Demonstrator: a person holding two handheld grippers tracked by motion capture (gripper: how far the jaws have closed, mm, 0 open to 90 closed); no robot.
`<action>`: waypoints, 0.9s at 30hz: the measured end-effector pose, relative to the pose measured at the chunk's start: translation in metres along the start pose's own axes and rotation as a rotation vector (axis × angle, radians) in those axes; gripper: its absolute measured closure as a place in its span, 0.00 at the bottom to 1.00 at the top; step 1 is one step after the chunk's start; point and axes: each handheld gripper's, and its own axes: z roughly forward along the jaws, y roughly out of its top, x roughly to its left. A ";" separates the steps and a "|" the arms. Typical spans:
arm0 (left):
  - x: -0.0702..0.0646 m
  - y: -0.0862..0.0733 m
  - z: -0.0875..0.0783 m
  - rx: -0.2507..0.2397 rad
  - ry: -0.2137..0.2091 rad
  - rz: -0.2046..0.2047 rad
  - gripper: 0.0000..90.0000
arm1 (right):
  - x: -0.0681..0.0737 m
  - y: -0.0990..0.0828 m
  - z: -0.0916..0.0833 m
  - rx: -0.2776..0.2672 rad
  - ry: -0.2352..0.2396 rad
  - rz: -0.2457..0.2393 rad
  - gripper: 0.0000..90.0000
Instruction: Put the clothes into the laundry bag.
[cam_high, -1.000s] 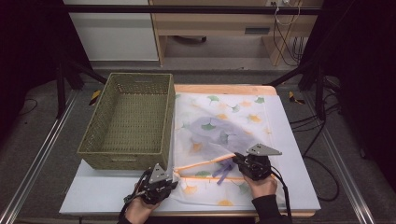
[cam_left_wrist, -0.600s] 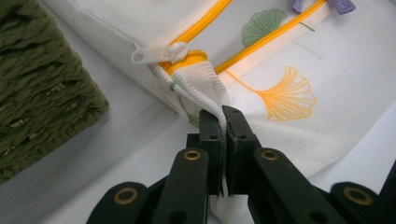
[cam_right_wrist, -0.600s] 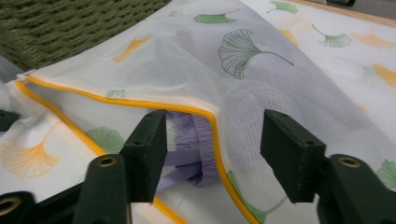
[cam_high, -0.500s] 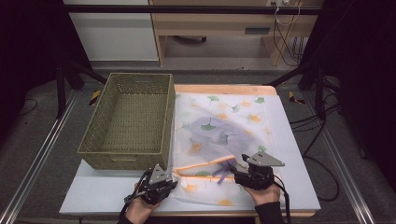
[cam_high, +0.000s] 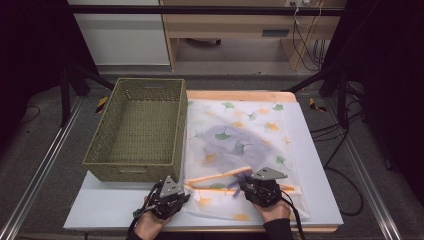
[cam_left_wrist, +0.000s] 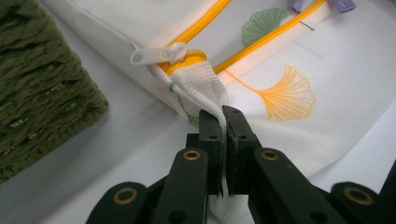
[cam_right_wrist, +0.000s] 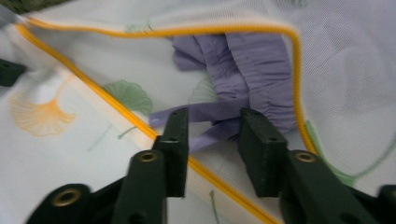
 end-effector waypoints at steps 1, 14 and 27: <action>0.000 0.000 0.000 -0.001 0.002 0.001 0.95 | -0.002 0.000 0.005 0.012 -0.012 -0.010 0.79; -0.001 0.001 0.000 0.004 0.005 0.008 0.95 | -0.009 0.015 0.043 0.011 -0.079 -0.021 0.98; -0.001 0.000 0.000 0.003 0.006 0.010 0.95 | -0.015 0.020 0.039 -0.032 -0.092 -0.007 0.79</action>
